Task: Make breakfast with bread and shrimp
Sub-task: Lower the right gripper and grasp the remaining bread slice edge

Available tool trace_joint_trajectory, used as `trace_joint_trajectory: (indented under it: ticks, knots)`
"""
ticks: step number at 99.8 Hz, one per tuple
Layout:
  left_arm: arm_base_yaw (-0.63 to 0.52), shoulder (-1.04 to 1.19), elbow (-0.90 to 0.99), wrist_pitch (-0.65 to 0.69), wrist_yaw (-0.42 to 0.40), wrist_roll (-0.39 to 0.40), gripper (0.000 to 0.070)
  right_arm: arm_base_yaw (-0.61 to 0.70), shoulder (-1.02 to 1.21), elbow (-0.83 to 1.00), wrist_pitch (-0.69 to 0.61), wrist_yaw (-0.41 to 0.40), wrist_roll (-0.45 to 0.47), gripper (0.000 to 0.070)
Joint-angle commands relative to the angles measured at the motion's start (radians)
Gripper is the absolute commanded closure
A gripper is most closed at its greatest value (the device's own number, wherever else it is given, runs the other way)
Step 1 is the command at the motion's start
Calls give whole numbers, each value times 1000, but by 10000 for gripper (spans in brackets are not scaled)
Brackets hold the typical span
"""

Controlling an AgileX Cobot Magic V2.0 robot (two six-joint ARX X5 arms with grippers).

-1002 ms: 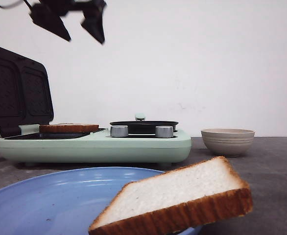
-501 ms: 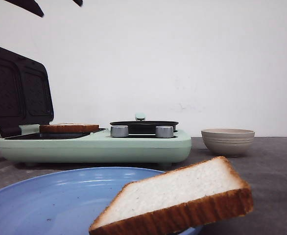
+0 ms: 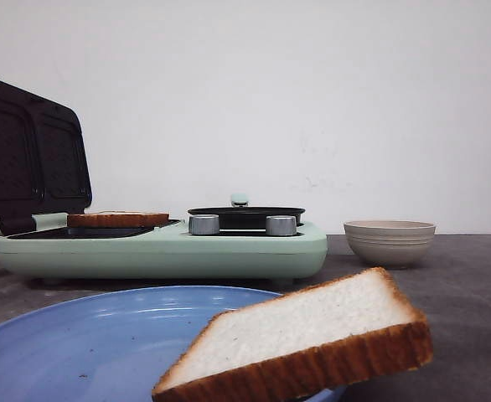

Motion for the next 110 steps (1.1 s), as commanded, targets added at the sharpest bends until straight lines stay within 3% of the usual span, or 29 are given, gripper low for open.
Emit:
trace_joint_trajectory:
  ticks: [1, 17, 31, 68, 110]
  knots:
    - [1, -43, -22, 2, 2, -31, 22, 19, 26, 13, 6, -3, 30, 508]
    - [5, -159, -95, -46, 1, -32, 22, 91, 99, 13, 28, -6, 63, 484]
    - [7, -223, -121, -88, 1, -32, 22, 177, 169, 13, 61, -24, 84, 413]
    - [7, -275, -123, -137, 1, -29, 22, 385, 297, 13, 141, 12, 116, 413]
    - [7, -275, -123, -148, 1, -4, 22, 510, 405, 13, 229, 48, 156, 413]
